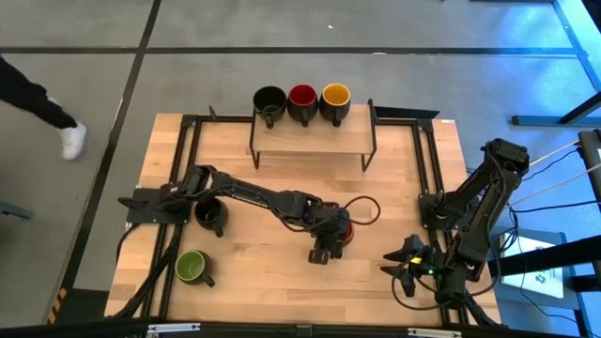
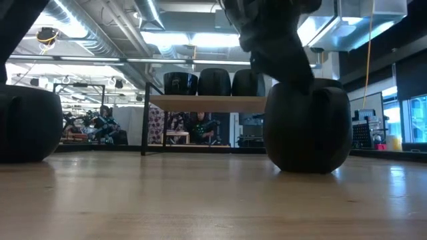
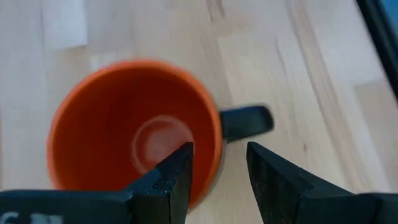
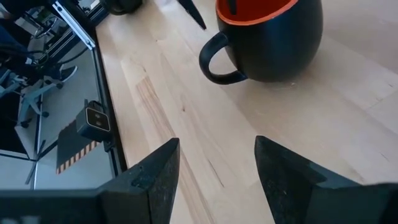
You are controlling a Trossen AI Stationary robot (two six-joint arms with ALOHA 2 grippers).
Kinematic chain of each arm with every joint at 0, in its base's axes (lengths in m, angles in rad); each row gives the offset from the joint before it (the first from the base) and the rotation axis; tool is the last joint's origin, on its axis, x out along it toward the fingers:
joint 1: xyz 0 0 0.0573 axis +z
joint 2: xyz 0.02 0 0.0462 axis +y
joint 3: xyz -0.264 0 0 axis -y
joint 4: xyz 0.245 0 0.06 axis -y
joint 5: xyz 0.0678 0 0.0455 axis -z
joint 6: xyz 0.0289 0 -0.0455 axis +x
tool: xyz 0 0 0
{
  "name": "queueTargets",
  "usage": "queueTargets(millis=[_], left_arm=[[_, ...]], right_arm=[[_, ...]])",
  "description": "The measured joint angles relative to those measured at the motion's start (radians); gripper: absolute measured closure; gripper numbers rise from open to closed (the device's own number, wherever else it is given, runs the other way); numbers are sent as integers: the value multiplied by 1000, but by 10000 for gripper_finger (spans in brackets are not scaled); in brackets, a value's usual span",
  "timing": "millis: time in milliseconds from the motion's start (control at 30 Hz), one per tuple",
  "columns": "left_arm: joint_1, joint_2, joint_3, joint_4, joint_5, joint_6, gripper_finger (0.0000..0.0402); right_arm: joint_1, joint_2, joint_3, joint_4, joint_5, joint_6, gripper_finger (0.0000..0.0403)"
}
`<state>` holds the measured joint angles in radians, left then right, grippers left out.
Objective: Place coffee mugs
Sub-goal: Put the orange mug on the shelf
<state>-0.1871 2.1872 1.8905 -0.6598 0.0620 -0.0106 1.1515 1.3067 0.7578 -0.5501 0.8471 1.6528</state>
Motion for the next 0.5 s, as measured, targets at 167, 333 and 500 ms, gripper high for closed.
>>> queueTargets(millis=[167,333,500], left_arm=[[-4,21,-2,11,20,29,281],[-4,23,-3,5,25,57,337],[-2,22,7,-24,41,97,386]], right_arm=[[0,0,0,2,0,1,210],[0,0,0,1,10,21,210],[0,0,0,3,22,24,210]])
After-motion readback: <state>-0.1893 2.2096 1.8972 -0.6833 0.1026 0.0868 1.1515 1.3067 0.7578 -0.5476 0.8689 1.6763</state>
